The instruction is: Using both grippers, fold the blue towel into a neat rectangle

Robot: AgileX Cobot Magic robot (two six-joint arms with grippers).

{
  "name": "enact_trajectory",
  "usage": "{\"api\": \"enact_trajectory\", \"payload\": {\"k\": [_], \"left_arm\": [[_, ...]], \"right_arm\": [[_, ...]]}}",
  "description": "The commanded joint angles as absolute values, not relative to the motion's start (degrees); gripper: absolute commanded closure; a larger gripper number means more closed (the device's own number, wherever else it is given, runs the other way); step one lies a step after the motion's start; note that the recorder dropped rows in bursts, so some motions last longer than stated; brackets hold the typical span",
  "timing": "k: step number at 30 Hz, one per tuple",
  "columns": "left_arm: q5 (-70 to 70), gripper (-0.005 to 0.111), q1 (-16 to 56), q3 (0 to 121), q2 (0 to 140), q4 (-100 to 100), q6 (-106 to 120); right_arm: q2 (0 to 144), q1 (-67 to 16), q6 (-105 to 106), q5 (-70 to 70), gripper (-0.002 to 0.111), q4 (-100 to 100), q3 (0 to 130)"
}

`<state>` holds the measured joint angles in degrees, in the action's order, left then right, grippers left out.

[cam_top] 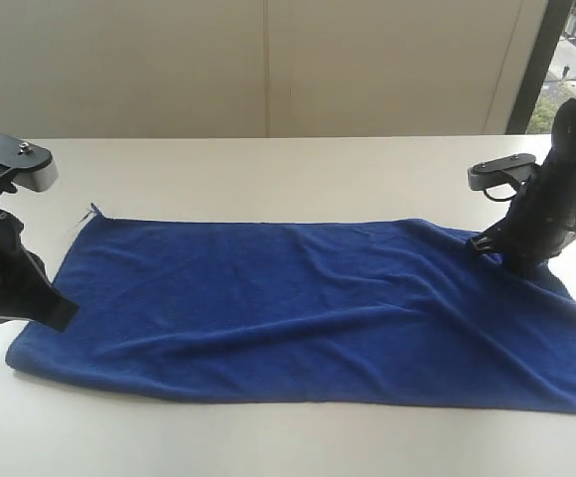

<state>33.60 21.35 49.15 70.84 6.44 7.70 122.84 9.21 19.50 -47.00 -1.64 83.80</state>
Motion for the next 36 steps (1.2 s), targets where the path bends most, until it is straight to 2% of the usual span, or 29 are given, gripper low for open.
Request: {"api": "enact_trajectory", "payload": {"k": [1, 9, 13, 23, 36], "left_arm": [[34.0, 0.107, 21.3, 48.6, 70.9, 7.4, 8.0], [34.0, 0.107, 21.3, 48.6, 70.9, 7.4, 8.0], [34.0, 0.107, 21.3, 48.6, 70.9, 7.4, 8.0], [33.9, 0.107, 21.3, 48.6, 70.9, 7.4, 8.0], [33.6, 0.107, 21.3, 48.6, 70.9, 7.4, 8.0]], "right_arm": [[122.0, 9.1, 20.7, -49.2, 0.108, -2.8, 82.7], [116.9, 9.2, 16.3, -41.2, 0.108, 2.4, 86.2], [118.7, 9.6, 10.1, -39.5, 0.108, 10.2, 88.1], [126.0, 10.9, 9.7, -39.8, 0.108, 10.3, 89.2], [127.6, 10.9, 7.2, -33.7, 0.108, 22.0, 89.3]]}}
